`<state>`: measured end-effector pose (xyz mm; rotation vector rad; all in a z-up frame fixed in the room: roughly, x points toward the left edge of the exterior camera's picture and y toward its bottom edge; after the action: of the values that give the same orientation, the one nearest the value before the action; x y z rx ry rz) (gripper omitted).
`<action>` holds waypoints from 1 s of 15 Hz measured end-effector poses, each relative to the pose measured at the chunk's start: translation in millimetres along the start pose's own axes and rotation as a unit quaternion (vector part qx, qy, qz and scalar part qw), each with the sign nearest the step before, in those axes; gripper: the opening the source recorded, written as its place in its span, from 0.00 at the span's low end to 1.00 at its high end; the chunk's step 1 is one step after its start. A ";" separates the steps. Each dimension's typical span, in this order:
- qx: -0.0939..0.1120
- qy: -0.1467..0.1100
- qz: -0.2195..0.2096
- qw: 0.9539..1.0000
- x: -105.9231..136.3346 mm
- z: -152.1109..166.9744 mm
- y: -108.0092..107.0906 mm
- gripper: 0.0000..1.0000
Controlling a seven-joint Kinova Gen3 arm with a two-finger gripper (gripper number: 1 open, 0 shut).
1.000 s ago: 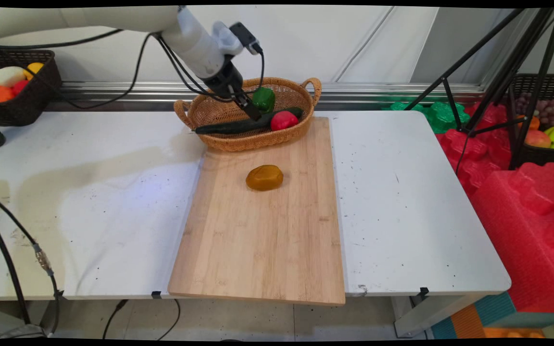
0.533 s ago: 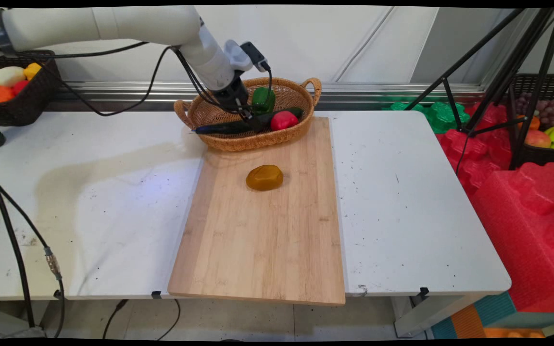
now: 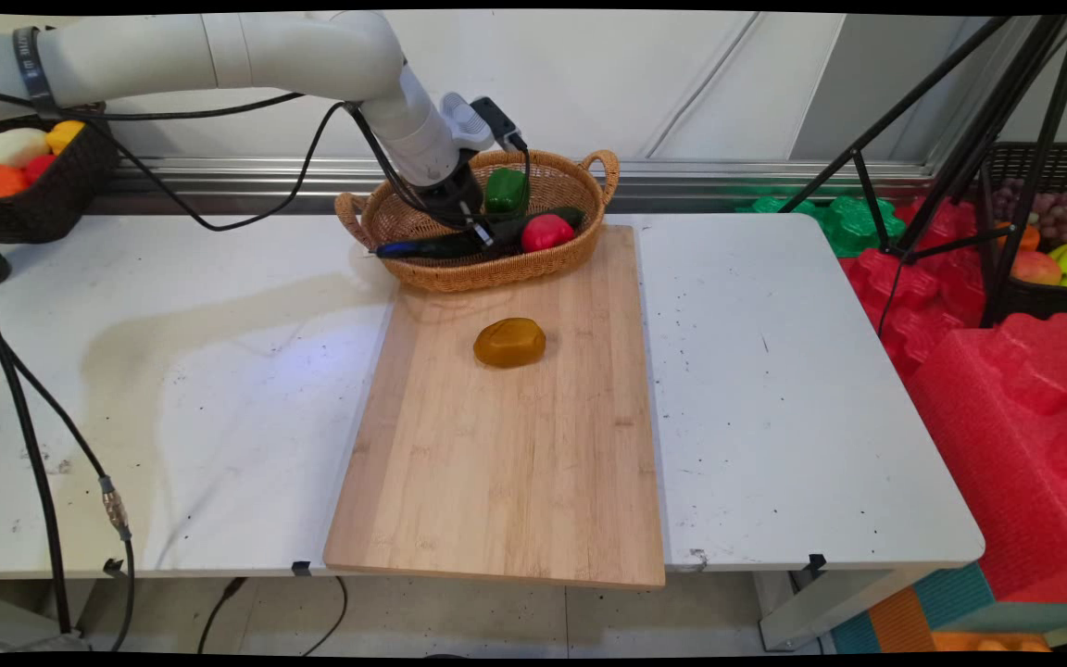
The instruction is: Pick up the cucumber from the vegetable basket, then place the picked object on the cutting board
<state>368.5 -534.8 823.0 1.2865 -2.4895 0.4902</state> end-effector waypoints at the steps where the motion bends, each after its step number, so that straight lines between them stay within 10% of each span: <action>1: 0.001 0.001 0.000 1.000 0.6 0.2 0.7 0.00; 15: 0.050 0.090 -0.004 0.995 1.8 -108.9 20.3 0.00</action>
<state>362.0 -478.6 918.3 1.2286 -2.3363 0.7057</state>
